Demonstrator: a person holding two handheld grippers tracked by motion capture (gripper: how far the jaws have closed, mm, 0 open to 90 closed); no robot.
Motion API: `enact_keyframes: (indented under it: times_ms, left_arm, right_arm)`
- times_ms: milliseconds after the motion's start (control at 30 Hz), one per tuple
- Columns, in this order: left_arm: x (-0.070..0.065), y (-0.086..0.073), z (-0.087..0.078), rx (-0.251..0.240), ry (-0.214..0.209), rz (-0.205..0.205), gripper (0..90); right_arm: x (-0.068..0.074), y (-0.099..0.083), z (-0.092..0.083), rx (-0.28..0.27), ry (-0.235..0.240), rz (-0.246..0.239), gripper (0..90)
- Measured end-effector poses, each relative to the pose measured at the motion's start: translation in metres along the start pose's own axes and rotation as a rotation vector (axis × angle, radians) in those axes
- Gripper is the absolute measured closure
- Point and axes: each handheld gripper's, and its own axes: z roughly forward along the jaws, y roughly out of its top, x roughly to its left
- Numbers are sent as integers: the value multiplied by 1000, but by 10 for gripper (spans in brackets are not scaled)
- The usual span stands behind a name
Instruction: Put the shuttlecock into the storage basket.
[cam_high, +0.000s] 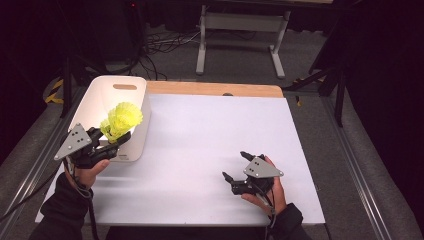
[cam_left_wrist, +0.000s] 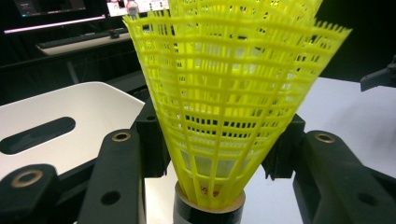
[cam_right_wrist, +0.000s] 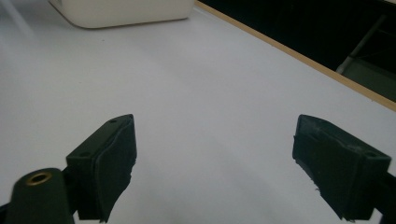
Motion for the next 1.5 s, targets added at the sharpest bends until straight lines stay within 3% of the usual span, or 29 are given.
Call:
enact_keyframes:
  times_ms: [167,767,1033,1500]
  left_arm:
    - [5,2,1,-19,33,-32,526]
    - [16,7,-1,27,86,-24,536]
    - [23,16,3,43,87,-20,538]
    - [37,25,9,79,80,-68,548]
  right_arm:
    - [0,0,1,3,0,0,146]
    - [2,-1,4,20,10,1,146]
    - [1,-2,4,23,15,1,146]
    - [3,-3,6,33,34,-1,146]
